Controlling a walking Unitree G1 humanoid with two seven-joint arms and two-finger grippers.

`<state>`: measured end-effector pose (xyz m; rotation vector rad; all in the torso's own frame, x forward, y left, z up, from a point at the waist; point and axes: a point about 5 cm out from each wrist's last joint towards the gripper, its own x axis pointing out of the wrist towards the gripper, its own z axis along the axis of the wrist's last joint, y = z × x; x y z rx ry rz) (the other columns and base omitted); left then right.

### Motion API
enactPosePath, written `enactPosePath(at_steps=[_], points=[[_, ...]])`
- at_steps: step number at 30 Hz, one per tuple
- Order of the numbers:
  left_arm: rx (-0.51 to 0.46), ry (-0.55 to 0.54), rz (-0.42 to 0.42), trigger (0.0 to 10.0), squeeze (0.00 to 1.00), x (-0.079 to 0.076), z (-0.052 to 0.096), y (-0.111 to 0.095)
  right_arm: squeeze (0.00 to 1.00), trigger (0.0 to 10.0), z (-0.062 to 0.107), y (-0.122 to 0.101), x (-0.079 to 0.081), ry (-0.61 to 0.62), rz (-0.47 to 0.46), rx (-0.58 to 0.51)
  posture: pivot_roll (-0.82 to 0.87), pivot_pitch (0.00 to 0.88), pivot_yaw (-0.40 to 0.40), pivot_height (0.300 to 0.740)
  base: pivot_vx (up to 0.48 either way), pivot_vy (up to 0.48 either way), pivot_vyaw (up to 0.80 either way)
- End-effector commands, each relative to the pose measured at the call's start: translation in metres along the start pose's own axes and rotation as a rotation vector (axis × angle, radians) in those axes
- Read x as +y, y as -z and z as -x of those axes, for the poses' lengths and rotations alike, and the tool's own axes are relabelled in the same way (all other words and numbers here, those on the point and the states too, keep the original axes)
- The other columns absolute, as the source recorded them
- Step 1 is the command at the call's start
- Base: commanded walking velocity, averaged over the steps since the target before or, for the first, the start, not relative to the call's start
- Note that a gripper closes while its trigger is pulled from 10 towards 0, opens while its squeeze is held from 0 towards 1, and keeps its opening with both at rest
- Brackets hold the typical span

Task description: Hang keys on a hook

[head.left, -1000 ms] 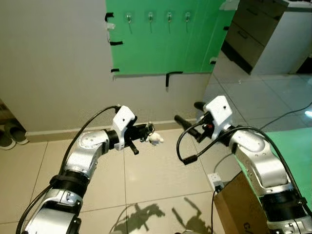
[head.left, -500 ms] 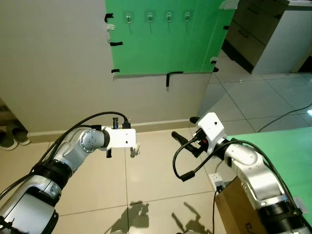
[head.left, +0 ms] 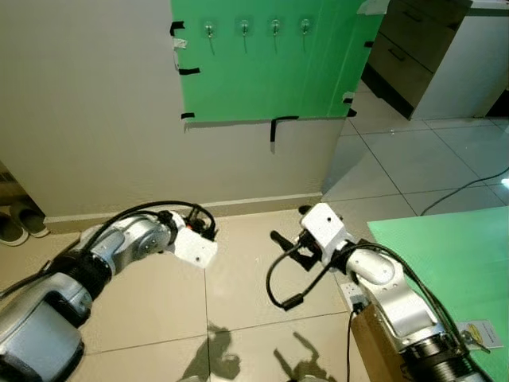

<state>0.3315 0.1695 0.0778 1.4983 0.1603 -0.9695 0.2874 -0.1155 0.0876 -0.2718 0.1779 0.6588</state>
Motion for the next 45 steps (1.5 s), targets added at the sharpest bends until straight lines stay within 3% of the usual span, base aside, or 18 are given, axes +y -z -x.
enactPosePath(at_steps=[1, 2, 3, 4, 5, 8, 9, 10, 11, 12, 13, 21, 31, 37, 38, 39, 43, 45], points=[[-0.069, -0.084, 0.331, 7.8, 0.00, -0.003, -0.004, -0.004, 0.00, 10.0, 0.000, -0.001, -0.011, 0.086, -0.107, -0.030, -0.09, 0.000, 0.014, 0.740, 0.000, 0.000, 0.00], [-0.069, -0.084, 0.331, 7.8, 0.00, -0.003, -0.004, -0.004, 0.00, 10.0, 0.000, -0.001, -0.011, 0.086, -0.107, -0.030, -0.09, 0.000, 0.014, 0.740, 0.000, 0.000, 0.00], [-0.091, -0.142, 0.499, 10.0, 0.00, -0.001, -0.007, -0.006, 0.00, 10.0, 0.000, 0.001, -0.012, 0.113, -0.143, -0.036, -0.09, 0.000, 0.014, 0.740, 0.000, 0.000, 0.00], [-0.120, -0.231, 0.713, 10.0, 0.00, 0.004, -0.009, -0.005, 0.00, 10.0, 0.001, 0.003, -0.014, 0.148, -0.170, -0.035, -0.09, 0.000, 0.014, 0.740, 0.000, 0.000, 0.00], [-0.120, -0.231, 0.713, 10.0, 0.00, 0.004, -0.009, -0.005, 0.00, 10.0, 0.001, 0.003, -0.014, 0.148, -0.170, -0.035, -0.09, 0.000, 0.014, 0.740, 0.000, 0.000, 0.00], [-0.166, -0.442, 1.218, 10.0, 0.00, 0.012, -0.011, 0.001, 0.00, 10.0, 0.002, 0.011, -0.015, 0.216, -0.212, -0.026, -0.09, 0.000, 0.013, 0.740, 0.000, 0.000, 0.00], [-0.166, -0.442, 1.218, 10.0, 0.00, 0.012, -0.011, 0.001, 0.00, 10.0, 0.002, 0.011, -0.015, 0.216, -0.212, -0.026, -0.09, 0.000, 0.013, 0.740, 0.000, 0.000, 0.00], [-0.181, -0.510, 1.353, 10.0, 0.00, 0.015, -0.011, 0.003, 0.00, 10.0, 0.003, 0.013, -0.015, 0.229, -0.232, -0.025, -0.09, 0.000, 0.011, 0.740, 0.000, 0.000, 0.00], [-0.191, -0.602, 1.639, 10.0, 0.00, 0.015, -0.015, 0.004, 0.00, 10.0, 0.003, 0.017, -0.015, 0.260, -0.318, -0.028, -0.09, 0.000, 0.009, 0.740, 0.000, 0.000, 0.00], [-0.191, -0.602, 1.639, 10.0, 0.00, 0.015, -0.015, 0.004, 0.00, 10.0, 0.003, 0.017, -0.015, 0.260, -0.318, -0.028, -0.09, 0.000, 0.009, 0.740, 0.000, 0.000, 0.00], [-0.201, -0.615, 1.751, 10.0, 0.00, 0.011, -0.018, 0.000, 0.00, 10.0, 0.003, 0.019, -0.015, 0.272, -0.344, -0.023, -0.09, 0.000, 0.009, 0.740, 0.000, 0.000, 0.00], [-0.272, -0.531, 1.821, 10.0, 0.00, 0.001, -0.026, -0.016, 0.00, 10.0, 0.001, 0.019, -0.011, 0.272, -0.335, -0.025, -0.09, 0.000, 0.016, 0.740, 0.000, 0.000, 0.00], [-0.479, -0.485, 1.809, 10.0, 0.00, 0.025, -0.017, -0.026, 0.00, 10.0, -0.009, -0.008, -0.002, 0.153, -0.291, -0.116, -0.09, 0.000, 0.025, 0.740, 0.000, 0.000, 0.00], [-0.506, -0.414, 1.643, 10.0, 0.00, 0.034, -0.013, -0.030, 0.00, 10.0, -0.011, -0.019, 0.009, -0.048, 0.052, -0.077, -0.09, 0.000, 0.025, 0.740, 0.000, 0.000, 0.00], [-0.506, -0.414, 1.643, 10.0, 0.00, 0.034, -0.013, -0.030, 0.00, 10.0, -0.011, -0.019, 0.009, -0.048, 0.052, -0.077, -0.09, 0.000, 0.025, 0.740, 0.000, 0.000, 0.00], [-0.431, -0.412, 1.441, 10.0, 0.00, 0.038, -0.010, -0.029, 0.00, 10.0, -0.011, -0.026, 0.004, -0.076, 0.120, -0.079, -0.09, 0.000, 0.023, 0.740, 0.000, 0.000, 0.00], [-0.406, -0.391, 1.268, 10.0, 0.00, 0.051, -0.004, -0.025, 0.00, 10.0, -0.009, -0.035, 0.001, -0.141, 0.211, -0.081, -0.09, 0.000, 0.025, 0.740, 0.000, 0.000, 0.00], [-0.404, -0.390, 1.255, 10.0, 0.00, 0.053, -0.003, -0.024, 0.00, 10.0, -0.009, -0.035, 0.001, -0.147, 0.221, -0.081, -0.09, 0.000, 0.025, 0.740, 0.000, 0.000, 0.00]])
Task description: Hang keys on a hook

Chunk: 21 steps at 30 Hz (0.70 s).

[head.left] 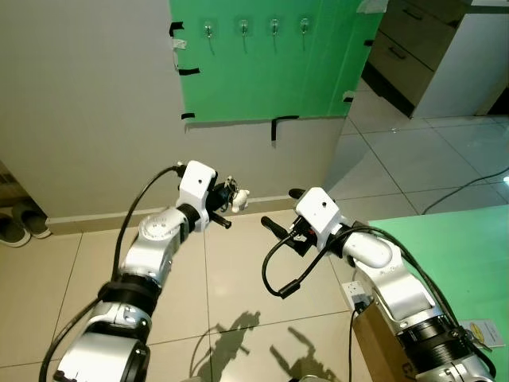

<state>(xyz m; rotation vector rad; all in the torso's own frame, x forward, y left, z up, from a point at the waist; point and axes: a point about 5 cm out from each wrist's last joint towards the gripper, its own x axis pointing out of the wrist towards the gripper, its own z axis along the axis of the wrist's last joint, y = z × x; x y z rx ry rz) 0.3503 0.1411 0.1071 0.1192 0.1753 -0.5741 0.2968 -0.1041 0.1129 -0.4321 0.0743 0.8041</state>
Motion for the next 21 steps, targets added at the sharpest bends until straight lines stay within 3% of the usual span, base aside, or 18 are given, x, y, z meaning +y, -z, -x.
enactPosePath(at_steps=[1, 4, 8, 11, 15, 21], points=[[-0.035, 0.034, -0.067, 10.0, 0.00, 0.000, -0.005, -0.016, 0.00, 10.0, -0.003, -0.009, 0.001, -0.034, 0.054, -0.025, -0.09, 0.000, 0.025, 0.740, 0.000, 0.000, 0.00], [-0.032, 0.080, -0.127, 10.0, 0.00, -0.001, -0.005, -0.022, 0.00, 10.0, -0.005, -0.014, 0.000, -0.059, 0.081, -0.045, -0.09, 0.000, 0.027, 0.740, 0.000, 0.000, 0.00], [-0.026, 0.148, -0.219, 10.0, 0.00, -0.005, -0.005, -0.025, 0.00, 10.0, -0.008, -0.025, -0.005, -0.083, -0.011, -0.098, -0.09, 0.000, 0.027, 0.740, 0.000, 0.000, 0.00], [-0.011, 0.206, -0.272, 10.0, 0.00, -0.009, -0.004, -0.024, 0.00, 10.0, -0.010, -0.029, -0.008, -0.083, -0.027, -0.110, -0.09, 0.000, 0.027, 0.740, 0.000, 0.000, 0.00], [0.046, 0.273, -0.406, 10.0, 0.00, -0.011, -0.003, -0.023, 0.00, 10.0, -0.017, -0.037, -0.011, -0.064, -0.030, -0.136, -0.08, 0.000, 0.026, 0.740, 0.000, 0.000, 0.00], [0.060, 0.283, -0.433, 10.0, 0.00, -0.011, -0.003, -0.024, 0.00, 10.0, -0.025, -0.039, -0.008, -0.039, -0.029, -0.128, -0.08, 0.000, 0.027, 0.740, 0.000, 0.000, 0.00]])
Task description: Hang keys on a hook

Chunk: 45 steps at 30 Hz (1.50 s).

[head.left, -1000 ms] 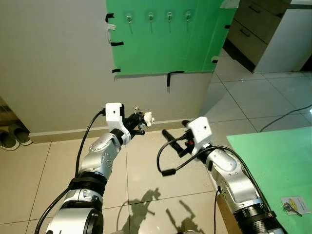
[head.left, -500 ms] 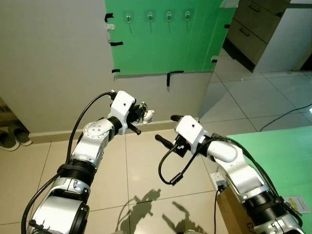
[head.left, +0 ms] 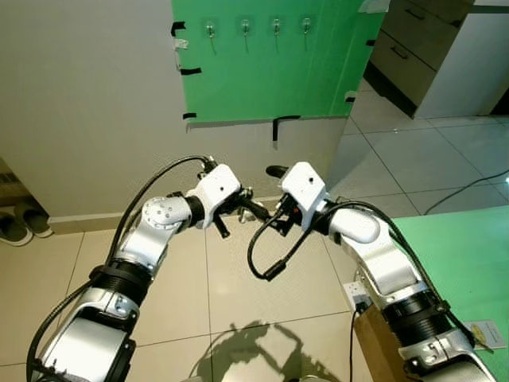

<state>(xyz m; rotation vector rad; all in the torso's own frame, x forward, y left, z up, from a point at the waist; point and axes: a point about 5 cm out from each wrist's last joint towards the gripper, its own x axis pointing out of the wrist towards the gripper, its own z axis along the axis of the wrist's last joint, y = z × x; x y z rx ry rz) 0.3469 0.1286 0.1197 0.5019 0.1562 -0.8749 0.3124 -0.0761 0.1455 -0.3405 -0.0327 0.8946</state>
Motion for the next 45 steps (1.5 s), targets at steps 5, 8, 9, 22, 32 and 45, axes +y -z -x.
enactPosePath(at_steps=[5, 8, 9, 22, 32, 45], points=[[-0.019, 0.015, -0.047, 10.0, 0.00, 0.004, 0.000, -0.011, 0.00, 10.0, -0.004, 0.005, 0.005, 0.012, 0.004, 0.026, -0.08, 0.000, 0.026, 0.740, 0.000, 0.000, 0.00], [-0.011, 0.012, -0.059, 10.0, 0.00, 0.008, 0.002, -0.010, 0.00, 10.0, -0.001, 0.010, 0.007, -0.005, 0.004, 0.040, -0.08, 0.000, 0.025, 0.740, 0.000, 0.000, 0.00], [-0.006, 0.005, -0.059, 10.0, 0.00, 0.010, 0.003, -0.009, 0.00, 10.0, 0.000, 0.010, 0.007, -0.010, 0.003, 0.041, -0.08, 0.000, 0.025, 0.740, 0.000, 0.000, 0.00], [-0.037, -0.075, 0.059, 10.0, 0.00, 0.021, 0.000, -0.016, 0.00, 10.0, 0.000, 0.019, 0.014, 0.009, -0.029, 0.055, -0.08, 0.000, 0.028, 0.740, 0.000, 0.000, 0.00], [-0.035, -0.056, 0.074, 10.0, 0.00, 0.014, -0.005, -0.016, 0.00, 10.0, -0.014, 0.017, 0.011, 0.139, 0.011, 0.062, -0.08, 0.000, 0.026, 0.740, 0.000, 0.000, 0.00], [-0.008, -0.077, 0.109, 10.0, 0.00, 0.014, -0.005, -0.012, 0.00, 10.0, -0.021, 0.022, 0.025, 0.181, -0.077, 0.070, -0.08, 0.000, 0.022, 0.740, 0.000, 0.000, 0.00]])
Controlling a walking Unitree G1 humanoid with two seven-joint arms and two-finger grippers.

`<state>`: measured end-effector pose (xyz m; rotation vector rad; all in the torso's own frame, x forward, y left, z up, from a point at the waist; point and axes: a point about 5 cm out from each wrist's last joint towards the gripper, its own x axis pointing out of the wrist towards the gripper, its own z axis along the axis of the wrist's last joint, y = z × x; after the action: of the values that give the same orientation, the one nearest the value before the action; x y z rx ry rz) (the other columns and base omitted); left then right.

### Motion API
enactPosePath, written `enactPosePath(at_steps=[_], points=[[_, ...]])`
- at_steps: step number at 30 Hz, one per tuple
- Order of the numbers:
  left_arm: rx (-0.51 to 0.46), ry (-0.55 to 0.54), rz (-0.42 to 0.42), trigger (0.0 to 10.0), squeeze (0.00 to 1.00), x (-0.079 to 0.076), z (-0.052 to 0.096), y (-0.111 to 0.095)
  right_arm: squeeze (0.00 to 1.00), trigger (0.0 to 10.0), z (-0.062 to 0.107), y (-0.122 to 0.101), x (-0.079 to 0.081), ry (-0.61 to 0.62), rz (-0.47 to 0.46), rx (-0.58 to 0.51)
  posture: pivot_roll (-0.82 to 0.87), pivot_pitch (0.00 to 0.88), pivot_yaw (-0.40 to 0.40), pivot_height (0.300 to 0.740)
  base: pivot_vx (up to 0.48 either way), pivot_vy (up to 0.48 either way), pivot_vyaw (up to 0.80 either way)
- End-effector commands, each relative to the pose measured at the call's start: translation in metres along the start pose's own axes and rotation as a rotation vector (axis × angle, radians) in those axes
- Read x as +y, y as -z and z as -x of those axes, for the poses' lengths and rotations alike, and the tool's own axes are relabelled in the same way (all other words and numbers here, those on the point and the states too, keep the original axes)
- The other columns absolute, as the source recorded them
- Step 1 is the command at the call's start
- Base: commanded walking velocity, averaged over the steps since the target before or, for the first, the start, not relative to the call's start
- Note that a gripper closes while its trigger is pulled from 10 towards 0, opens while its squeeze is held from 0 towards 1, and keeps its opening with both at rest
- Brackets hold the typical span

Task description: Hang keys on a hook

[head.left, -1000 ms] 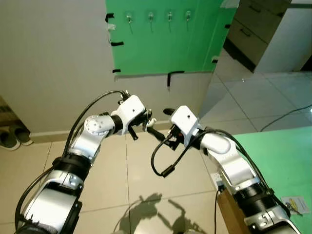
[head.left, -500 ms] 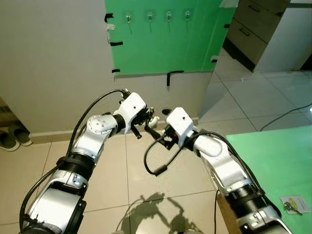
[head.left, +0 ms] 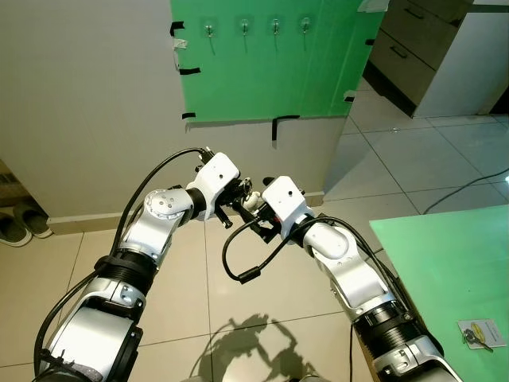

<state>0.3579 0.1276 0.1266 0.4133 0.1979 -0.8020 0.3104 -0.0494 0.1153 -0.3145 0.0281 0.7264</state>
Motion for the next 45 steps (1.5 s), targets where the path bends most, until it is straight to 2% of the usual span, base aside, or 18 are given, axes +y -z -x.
enactPosePath(at_steps=[1, 9, 20, 29, 34, 41, 44, 45], points=[[-0.021, -0.020, 0.010, 10.0, 0.00, 0.003, 0.000, -0.007, 0.00, 10.0, 0.001, 0.001, -0.002, 0.030, -0.026, 0.002, -0.08, 0.000, 0.023, 0.740, 0.000, 0.000, 0.00], [-0.016, -0.030, 0.021, 10.0, 0.00, 0.003, -0.001, -0.007, 0.00, 10.0, 0.001, -0.002, -0.010, 0.161, 0.033, 0.002, -0.08, 0.000, 0.021, 0.740, 0.000, 0.000, 0.00], [-0.012, -0.033, 0.029, 10.0, 0.00, 0.001, -0.003, -0.006, 0.00, 10.0, 0.000, 0.007, -0.010, 0.181, 0.014, 0.046, -0.09, 0.000, 0.019, 0.740, 0.000, 0.000, 0.00], [-0.013, -0.033, 0.029, 10.0, 0.00, 0.001, -0.004, -0.007, 0.00, 10.0, 0.001, 0.015, -0.020, 0.268, 0.114, 0.094, -0.08, 0.000, 0.020, 0.740, 0.000, 0.000, 0.00], [-0.014, -0.032, 0.029, 10.0, 0.00, 0.001, -0.004, -0.007, 0.00, 10.0, 0.002, 0.016, -0.024, 0.291, 0.125, 0.098, -0.08, 0.000, 0.020, 0.740, 0.000, 0.000, 0.00], [-0.013, -0.031, 0.029, 10.0, 0.00, 0.000, -0.004, -0.007, 0.00, 10.0, 0.001, 0.011, -0.016, 0.231, 0.040, 0.055, -0.09, 0.000, 0.019, 0.740, 0.000, 0.000, 0.00], [-0.003, -0.043, 0.036, 10.0, 0.00, 0.001, -0.004, -0.006, 0.00, 10.0, 0.001, 0.010, -0.008, 0.164, 0.016, 0.045, -0.09, 0.000, 0.019, 0.740, 0.000, 0.000, 0.00], [0.019, -0.077, 0.049, 10.0, 0.00, 0.004, -0.005, -0.003, 0.00, 10.0, 0.003, 0.010, -0.002, 0.131, 0.006, 0.041, -0.08, 0.000, 0.017, 0.740, 0.000, 0.000, 0.00]])
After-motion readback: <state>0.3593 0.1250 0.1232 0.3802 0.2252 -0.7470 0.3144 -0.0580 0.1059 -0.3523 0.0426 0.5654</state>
